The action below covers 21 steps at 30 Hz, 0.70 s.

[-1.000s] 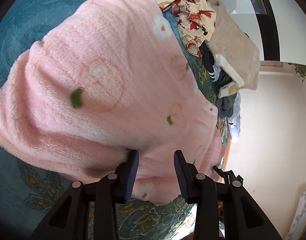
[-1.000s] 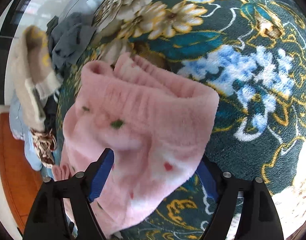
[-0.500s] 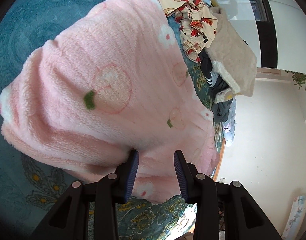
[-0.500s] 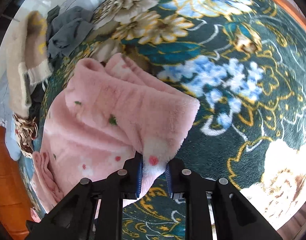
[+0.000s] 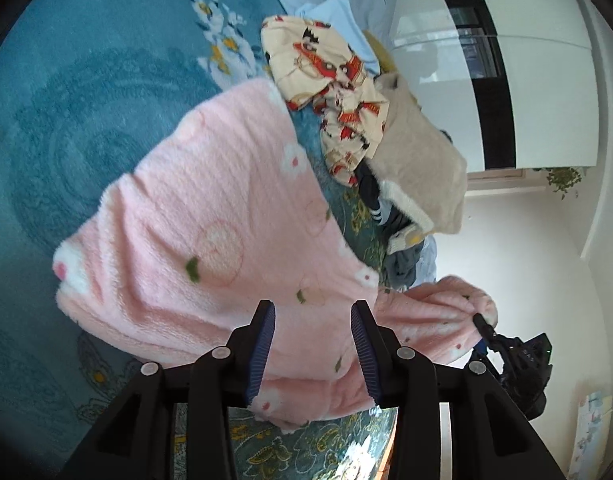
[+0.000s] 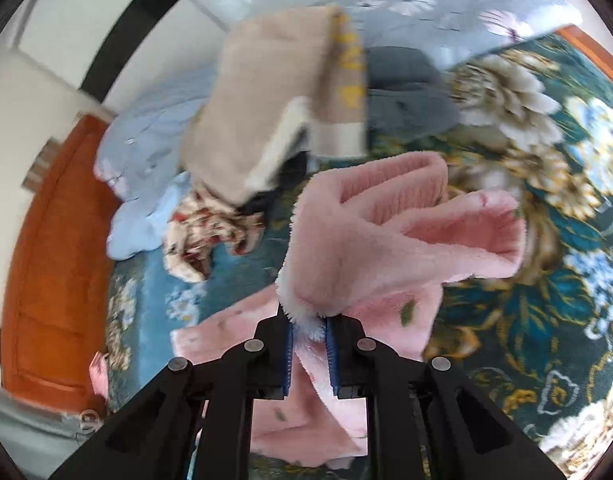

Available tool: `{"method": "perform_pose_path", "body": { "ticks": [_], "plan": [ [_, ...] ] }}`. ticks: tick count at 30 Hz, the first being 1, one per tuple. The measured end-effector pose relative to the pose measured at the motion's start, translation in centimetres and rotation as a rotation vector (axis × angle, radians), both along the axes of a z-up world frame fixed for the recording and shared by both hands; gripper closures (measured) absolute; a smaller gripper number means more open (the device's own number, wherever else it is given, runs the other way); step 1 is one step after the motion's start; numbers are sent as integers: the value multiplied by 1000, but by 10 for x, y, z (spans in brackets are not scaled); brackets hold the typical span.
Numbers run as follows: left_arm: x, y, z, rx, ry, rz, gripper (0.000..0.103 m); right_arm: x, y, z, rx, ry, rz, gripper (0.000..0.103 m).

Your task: Fold clothes

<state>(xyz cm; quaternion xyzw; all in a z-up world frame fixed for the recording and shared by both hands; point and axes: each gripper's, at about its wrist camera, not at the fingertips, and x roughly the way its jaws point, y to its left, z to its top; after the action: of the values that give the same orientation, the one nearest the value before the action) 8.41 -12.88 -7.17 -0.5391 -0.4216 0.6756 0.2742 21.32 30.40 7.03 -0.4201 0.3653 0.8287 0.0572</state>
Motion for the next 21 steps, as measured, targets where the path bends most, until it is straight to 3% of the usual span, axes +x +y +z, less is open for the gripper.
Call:
{"method": "perform_pose_path", "body": {
  "ticks": [3, 5, 10, 13, 17, 21],
  "plan": [
    [1, -29, 0, 45, -2, 98, 58, -41, -63, 14, -58, 120, 204, 89],
    [3, -48, -4, 76, -21, 157, 58, -70, -108, 10, -65, 148, 336, 89],
    [8, -77, -19, 126, -87, 248, 56, -107, -209, -48, 36, -3, 604, 89],
    [7, -76, -28, 146, -130, 257, 54, -109, -243, -82, 65, -99, 690, 89],
    [6, -69, -29, 130, -142, 219, 49, -106, -266, -105, 206, -157, 798, 84],
    [5, -58, -29, 111, -139, 172, 41, -110, -262, -103, 153, -146, 850, 52]
  ]
}}
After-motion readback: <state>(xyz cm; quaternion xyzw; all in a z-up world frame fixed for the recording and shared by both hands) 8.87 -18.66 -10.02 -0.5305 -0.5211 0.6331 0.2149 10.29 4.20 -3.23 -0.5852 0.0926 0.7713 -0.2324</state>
